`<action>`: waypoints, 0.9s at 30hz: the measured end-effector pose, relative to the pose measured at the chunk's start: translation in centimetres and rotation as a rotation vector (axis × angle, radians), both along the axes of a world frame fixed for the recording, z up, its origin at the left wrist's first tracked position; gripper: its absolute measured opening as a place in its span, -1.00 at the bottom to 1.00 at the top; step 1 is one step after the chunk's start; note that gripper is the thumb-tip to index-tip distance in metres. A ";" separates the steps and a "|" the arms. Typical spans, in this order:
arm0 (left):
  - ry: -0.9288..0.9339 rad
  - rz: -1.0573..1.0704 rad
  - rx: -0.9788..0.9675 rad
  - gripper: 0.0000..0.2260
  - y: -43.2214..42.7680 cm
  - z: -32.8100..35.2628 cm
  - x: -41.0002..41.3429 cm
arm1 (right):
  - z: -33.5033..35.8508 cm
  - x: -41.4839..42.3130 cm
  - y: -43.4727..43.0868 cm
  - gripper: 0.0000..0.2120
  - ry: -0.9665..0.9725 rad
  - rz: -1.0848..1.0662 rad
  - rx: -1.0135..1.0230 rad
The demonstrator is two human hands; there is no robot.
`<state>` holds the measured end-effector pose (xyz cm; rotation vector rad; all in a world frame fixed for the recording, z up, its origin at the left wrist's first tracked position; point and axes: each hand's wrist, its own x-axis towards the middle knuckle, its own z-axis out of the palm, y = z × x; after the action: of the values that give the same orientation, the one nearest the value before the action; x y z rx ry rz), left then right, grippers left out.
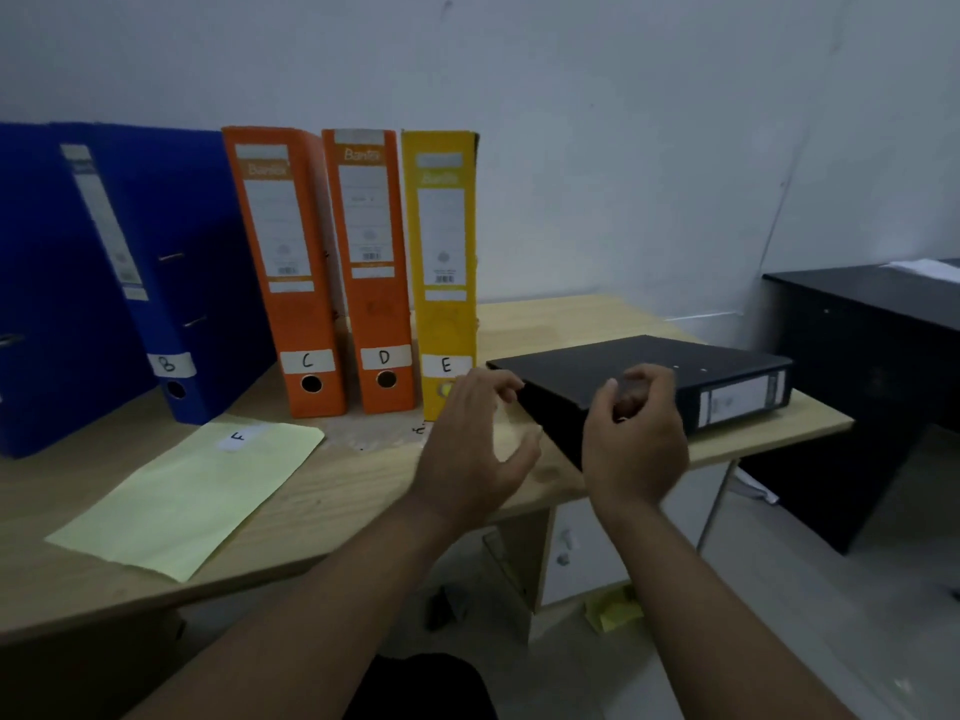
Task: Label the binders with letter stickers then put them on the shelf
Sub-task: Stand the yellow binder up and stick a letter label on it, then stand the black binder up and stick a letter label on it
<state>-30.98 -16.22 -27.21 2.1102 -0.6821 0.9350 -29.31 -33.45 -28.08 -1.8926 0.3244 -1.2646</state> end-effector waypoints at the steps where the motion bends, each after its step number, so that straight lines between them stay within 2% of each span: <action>1: 0.033 -0.012 0.023 -0.57 -0.8 0.1 0.3 | -0.2 0.0 -0.8 -0.82 0.041 -0.026 0.046; 4: 0.184 -0.024 0.118 -0.39 -3.3 0.3 1.5 | -1.1 0.0 -3.0 -0.68 0.141 -0.050 0.131; 7: 0.374 -0.032 0.277 -0.26 -4.8 -0.3 2.8 | -1.8 0.2 -4.4 -0.65 0.218 -0.030 0.187; 9: 0.446 -0.034 0.289 -0.29 -5.5 -0.7 3.3 | -2.1 0.4 -5.1 -0.58 0.277 -0.032 0.211; 13: 0.465 -0.005 0.181 -0.42 -6.0 -0.9 3.5 | -1.8 0.8 -5.8 -0.36 0.508 -0.124 0.156; 16: 0.460 -0.004 0.164 -0.46 -6.1 -1.2 3.2 | -1.1 1.3 -5.8 -0.31 0.572 -0.108 0.154; 21: 0.456 -0.007 0.124 -0.48 -5.7 -1.4 3.2 | 0.1 1.3 -4.8 -0.34 0.381 -0.015 0.358; 27: 0.540 -0.128 -0.071 -0.61 -4.8 -1.5 3.3 | 1.1 0.4 -2.6 -0.29 -0.012 0.189 0.290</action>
<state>-27.63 -20.99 -28.75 2.0949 -0.4847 0.2868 -28.89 -36.08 -26.94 -1.6275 0.2974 -1.0419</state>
